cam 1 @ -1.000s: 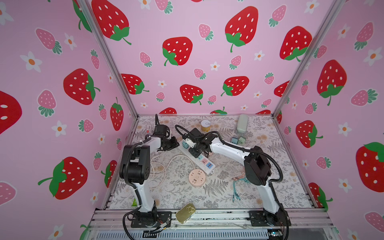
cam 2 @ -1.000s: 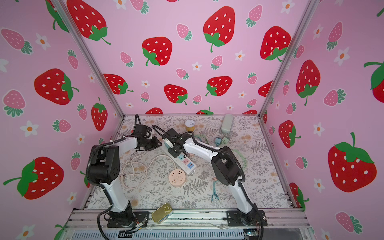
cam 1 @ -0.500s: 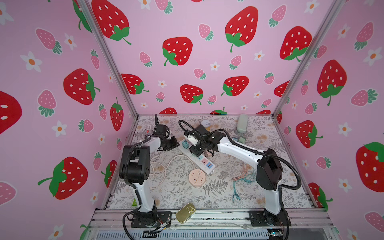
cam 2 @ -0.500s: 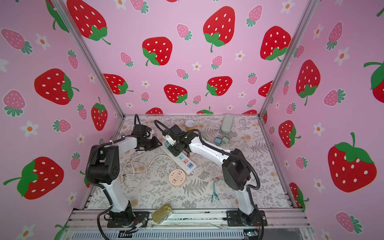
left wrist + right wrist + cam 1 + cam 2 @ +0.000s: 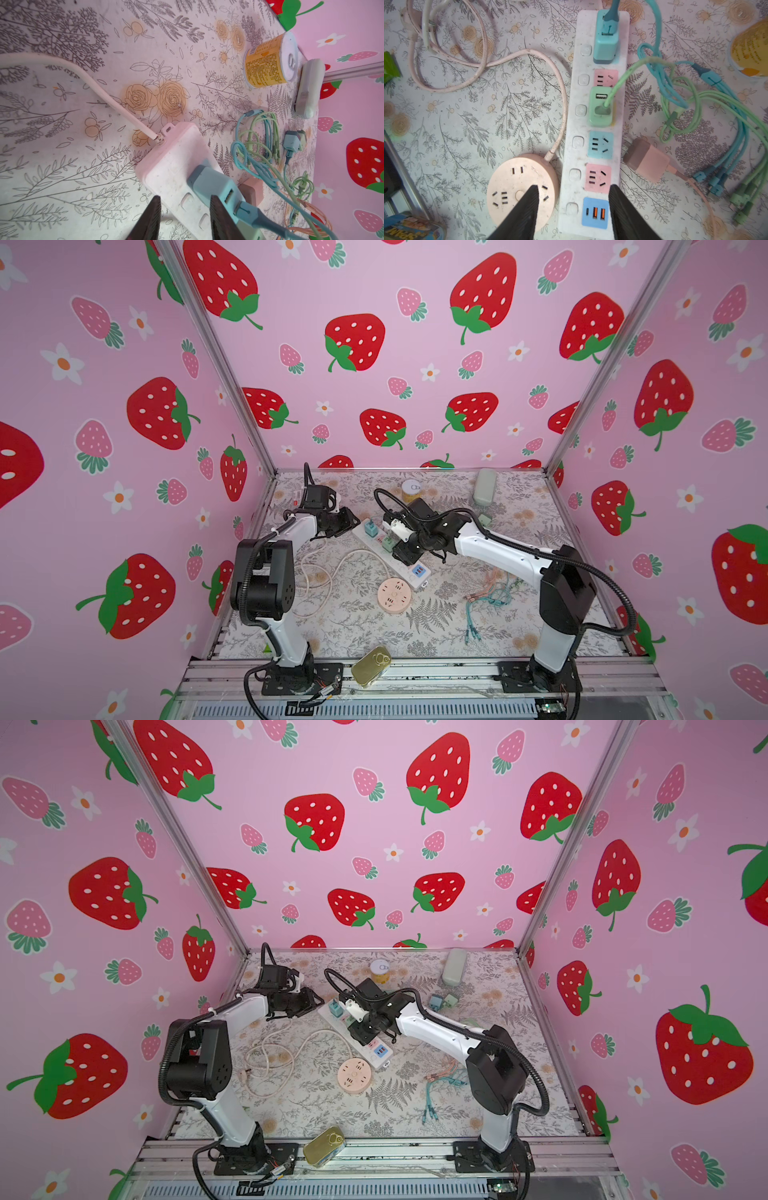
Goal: Insert the plug
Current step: 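Open the right gripper, lift it, and move it over the pink charger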
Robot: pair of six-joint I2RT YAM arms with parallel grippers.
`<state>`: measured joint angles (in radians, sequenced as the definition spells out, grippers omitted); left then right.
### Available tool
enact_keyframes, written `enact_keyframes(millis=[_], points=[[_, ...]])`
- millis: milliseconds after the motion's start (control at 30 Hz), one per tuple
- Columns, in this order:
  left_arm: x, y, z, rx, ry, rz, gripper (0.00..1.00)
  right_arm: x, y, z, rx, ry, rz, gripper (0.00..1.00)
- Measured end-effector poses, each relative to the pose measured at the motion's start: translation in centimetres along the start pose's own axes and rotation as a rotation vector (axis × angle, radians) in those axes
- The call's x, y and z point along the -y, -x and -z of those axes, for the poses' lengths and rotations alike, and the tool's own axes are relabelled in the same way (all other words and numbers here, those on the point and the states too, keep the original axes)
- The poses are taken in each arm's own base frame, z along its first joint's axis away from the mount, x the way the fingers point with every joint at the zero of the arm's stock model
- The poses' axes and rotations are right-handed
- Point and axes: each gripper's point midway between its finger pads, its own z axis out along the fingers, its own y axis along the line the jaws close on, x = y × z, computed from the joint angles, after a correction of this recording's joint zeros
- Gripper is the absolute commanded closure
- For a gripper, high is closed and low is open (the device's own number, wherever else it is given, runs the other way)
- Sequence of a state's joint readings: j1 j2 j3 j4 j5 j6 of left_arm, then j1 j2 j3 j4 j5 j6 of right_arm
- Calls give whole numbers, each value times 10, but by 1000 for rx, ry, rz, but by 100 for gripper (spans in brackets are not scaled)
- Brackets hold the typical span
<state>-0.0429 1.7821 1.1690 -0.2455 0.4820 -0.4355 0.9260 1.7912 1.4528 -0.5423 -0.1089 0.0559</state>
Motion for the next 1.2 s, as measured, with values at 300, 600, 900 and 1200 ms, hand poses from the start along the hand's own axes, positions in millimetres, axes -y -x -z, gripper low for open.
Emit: enact_keyframes(millis=[300, 600, 900, 1200], points=[[16, -1, 30, 50, -24, -13, 48, 50, -33, 13, -6, -66, 101, 44], [24, -19, 58, 73, -42, -27, 45, 94, -55, 6, -1, -105, 249, 43], [26, -51, 84, 79, -53, -32, 36, 114, -59, -22, 7, -5, 306, 38], [23, -72, 103, 99, -41, -38, 31, 113, -44, -44, 28, 79, 358, 37]])
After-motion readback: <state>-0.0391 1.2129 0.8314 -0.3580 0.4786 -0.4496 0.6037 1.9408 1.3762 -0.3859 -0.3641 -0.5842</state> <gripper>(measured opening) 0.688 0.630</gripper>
